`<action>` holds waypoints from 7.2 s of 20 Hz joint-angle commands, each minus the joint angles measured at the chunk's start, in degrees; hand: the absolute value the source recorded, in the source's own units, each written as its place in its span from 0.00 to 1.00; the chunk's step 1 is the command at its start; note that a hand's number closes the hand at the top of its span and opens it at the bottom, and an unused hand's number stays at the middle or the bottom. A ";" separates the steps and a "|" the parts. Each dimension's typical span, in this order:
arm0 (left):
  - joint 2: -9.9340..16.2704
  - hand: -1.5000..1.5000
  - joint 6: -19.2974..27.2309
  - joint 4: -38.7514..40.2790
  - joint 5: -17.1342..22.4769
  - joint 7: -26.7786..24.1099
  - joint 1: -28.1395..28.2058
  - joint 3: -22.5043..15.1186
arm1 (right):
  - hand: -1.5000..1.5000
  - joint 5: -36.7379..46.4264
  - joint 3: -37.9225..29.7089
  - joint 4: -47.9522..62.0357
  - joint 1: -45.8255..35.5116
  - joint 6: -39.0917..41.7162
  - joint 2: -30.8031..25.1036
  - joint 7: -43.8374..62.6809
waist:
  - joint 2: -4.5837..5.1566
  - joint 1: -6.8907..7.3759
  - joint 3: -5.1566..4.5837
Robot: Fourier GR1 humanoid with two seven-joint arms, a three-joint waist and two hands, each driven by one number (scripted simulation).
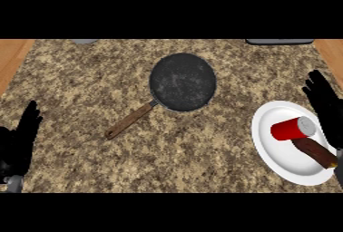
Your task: Pick the can from the plate and place it in the pan
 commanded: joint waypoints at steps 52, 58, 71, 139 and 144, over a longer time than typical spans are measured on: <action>-6.94 0.50 -12.37 -5.89 -11.67 -0.15 2.71 -2.11 | 0.00 9.58 3.55 11.67 -18.94 46.60 -13.82 36.77 | 0.10 1.77 -0.46; -8.89 0.50 -13.44 -4.54 -14.93 -0.33 1.22 0.60 | 0.00 12.69 -0.48 13.00 -18.45 50.57 -11.00 36.47 | 0.10 1.44 -0.42; -11.85 0.50 -16.65 -7.72 -16.73 2.27 2.85 2.25 | 0.00 23.24 1.31 14.90 -16.33 51.06 -5.04 38.20 | 0.10 1.61 -0.40; -20.67 0.50 -22.96 -9.39 -26.54 1.74 3.63 7.69 | 1.00 97.22 3.69 7.26 -29.21 4.69 33.19 55.97 | 0.44 2.61 -0.39; -20.69 0.50 -24.26 -5.40 -25.39 -0.89 1.99 8.52 | 1.00 91.09 -2.57 22.84 -38.66 -4.18 33.27 52.83 | 0.90 3.81 -0.40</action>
